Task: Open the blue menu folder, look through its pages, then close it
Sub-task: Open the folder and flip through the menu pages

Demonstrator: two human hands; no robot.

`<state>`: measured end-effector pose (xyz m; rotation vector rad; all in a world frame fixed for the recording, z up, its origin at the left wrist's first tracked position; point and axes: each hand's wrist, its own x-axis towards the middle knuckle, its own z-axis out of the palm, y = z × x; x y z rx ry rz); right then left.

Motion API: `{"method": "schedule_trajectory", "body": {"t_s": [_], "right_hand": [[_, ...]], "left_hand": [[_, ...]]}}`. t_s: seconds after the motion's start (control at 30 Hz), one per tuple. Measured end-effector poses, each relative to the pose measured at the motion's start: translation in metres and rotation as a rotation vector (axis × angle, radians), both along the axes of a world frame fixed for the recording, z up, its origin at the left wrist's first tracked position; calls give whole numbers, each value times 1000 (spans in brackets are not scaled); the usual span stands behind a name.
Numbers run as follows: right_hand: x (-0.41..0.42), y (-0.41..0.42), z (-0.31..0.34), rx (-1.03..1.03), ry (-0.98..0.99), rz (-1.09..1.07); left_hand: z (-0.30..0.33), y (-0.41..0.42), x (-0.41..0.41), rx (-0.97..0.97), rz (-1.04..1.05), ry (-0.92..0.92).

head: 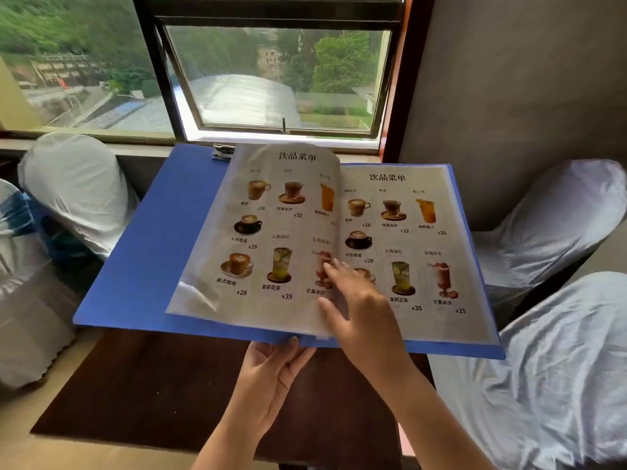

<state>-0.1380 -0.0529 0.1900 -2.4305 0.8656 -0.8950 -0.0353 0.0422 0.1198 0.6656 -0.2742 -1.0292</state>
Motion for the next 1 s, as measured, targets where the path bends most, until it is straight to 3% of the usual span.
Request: {"method": "schedule_trajectory", "body": {"t_s": [0.27,0.33,0.43,0.5,0.57,0.67,0.83,1.0], "right_hand": [[7,3,-9,-302,267,-110],[7,1,-9,-280,292,-83],[-5,-8,-4,-102,104,-64],[-27,-22,2,-120,-37,-223],[-56,-42,8,-164,-48,-458],[-101,-72,10,22,23,-596],[-144,-95,4,667,-251,-313],[-152,-98,-10,794,-372,-157]], "left_hand": [[0,0,0,4,-7,-20],[1,-1,-1,-4,-15,-37],[-1,-2,0,3,-5,-1],[-2,-3,3,19,0,14],[-4,-2,5,29,2,29],[-7,-3,8,38,13,65],[-9,-6,10,54,17,73],[-10,-7,13,64,23,80]]}}
